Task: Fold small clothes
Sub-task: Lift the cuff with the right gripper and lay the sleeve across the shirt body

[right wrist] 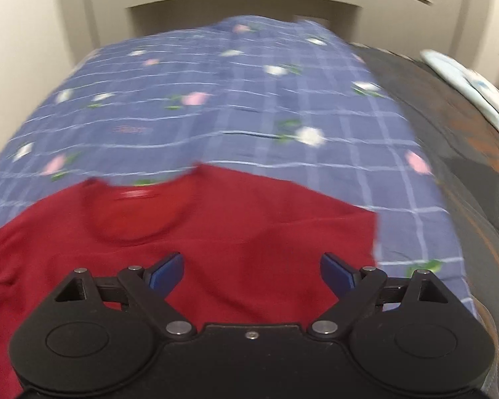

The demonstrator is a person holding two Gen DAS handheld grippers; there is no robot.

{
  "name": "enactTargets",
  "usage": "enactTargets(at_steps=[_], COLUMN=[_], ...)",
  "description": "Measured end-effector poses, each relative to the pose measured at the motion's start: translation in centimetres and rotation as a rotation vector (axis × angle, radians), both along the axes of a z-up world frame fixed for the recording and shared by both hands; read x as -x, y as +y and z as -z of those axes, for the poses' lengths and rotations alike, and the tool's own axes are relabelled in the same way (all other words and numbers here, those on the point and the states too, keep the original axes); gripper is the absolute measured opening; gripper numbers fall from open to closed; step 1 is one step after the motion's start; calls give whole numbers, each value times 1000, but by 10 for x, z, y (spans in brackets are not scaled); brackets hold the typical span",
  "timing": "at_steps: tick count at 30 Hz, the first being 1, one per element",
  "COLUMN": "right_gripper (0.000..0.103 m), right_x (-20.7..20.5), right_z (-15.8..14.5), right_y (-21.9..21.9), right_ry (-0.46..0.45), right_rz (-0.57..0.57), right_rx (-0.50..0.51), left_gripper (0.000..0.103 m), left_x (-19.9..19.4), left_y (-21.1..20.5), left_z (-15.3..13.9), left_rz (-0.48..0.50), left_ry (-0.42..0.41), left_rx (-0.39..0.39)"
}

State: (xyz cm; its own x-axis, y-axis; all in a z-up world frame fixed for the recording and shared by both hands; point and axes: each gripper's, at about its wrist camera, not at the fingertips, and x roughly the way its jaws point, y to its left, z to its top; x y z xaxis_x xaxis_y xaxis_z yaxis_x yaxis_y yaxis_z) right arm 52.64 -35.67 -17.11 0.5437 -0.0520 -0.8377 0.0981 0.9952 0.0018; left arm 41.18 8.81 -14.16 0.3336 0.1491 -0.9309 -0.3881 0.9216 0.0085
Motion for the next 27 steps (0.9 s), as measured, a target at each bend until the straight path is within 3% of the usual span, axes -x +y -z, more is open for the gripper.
enactTargets(at_steps=[4,10,15,17,19,22,27], right_gripper=[87,88,88,94,100,100,100], right_x=[-15,-27,-18,-10,-4,5,20], right_z=[29,50,37,35,42,51,25], right_y=[-20,-22,-19,-15,-8,3,12], right_ry=[75,153,124,117,150,167,119], right_rz=[66,67,85,88,49,-7,24], right_rx=[-25,-39,-36,-39,-26,28,16], left_gripper=[103,103,103,103,103,103,103], left_x=[4,1,-1,2,5,9,14], left_y=[3,5,18,27,36,51,81], left_z=[-2,-7,1,8,14,23,36], left_rz=[-35,-42,-106,-150,-192,-243,-334], left_ry=[0,-20,-27,-33,-45,-71,-104], left_rx=[12,13,22,45,63,89,96])
